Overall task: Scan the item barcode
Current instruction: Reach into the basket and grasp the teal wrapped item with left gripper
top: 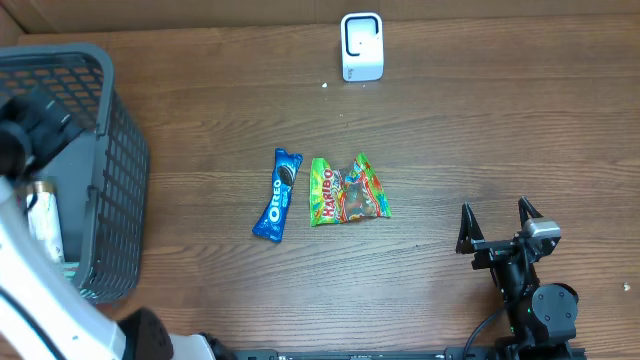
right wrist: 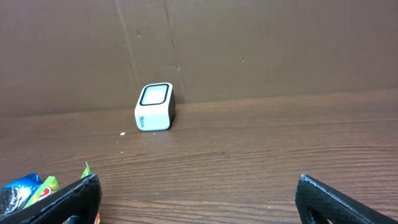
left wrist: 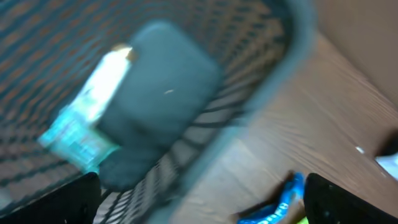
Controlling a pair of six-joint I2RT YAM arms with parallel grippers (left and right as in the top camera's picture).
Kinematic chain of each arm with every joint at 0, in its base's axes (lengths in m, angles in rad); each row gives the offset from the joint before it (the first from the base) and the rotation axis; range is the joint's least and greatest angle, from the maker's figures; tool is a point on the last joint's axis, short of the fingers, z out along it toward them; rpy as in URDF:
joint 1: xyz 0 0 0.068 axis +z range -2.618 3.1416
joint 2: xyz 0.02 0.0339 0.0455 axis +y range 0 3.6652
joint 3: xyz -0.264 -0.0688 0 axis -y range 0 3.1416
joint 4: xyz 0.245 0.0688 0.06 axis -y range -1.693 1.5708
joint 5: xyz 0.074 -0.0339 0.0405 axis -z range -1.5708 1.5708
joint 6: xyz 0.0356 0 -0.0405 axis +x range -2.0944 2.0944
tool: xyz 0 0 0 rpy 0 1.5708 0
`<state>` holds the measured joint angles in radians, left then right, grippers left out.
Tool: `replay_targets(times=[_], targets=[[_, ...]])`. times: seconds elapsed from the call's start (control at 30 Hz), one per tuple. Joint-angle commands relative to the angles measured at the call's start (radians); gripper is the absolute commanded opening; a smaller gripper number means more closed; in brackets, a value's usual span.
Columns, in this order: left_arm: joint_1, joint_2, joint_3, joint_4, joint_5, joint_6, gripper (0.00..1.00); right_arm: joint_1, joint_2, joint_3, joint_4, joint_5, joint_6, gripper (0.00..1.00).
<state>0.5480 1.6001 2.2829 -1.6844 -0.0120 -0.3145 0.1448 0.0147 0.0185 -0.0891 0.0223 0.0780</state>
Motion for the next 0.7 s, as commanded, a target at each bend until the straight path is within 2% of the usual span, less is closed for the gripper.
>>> replay_targets(times=[0.0, 0.1, 0.3, 0.67], targets=[[0.117, -0.073, -0.162, 0.000, -0.020, -0.029, 0.98, 0.004, -0.012, -0.011, 0.007, -0.006, 0.000, 1.00], [0.222, -0.106, -0.348, 0.077, -0.018, -0.034, 0.99, 0.004, -0.012, -0.011, 0.007, -0.006, 0.000, 1.00], [0.352, -0.108, -0.583, 0.242, 0.032, -0.082, 0.98, 0.004, -0.012, -0.011, 0.007, -0.006, 0.000, 1.00], [0.388, -0.105, -0.900, 0.512, -0.052, -0.180, 0.97, 0.004, -0.012, -0.011, 0.007, -0.006, 0.000, 1.00]])
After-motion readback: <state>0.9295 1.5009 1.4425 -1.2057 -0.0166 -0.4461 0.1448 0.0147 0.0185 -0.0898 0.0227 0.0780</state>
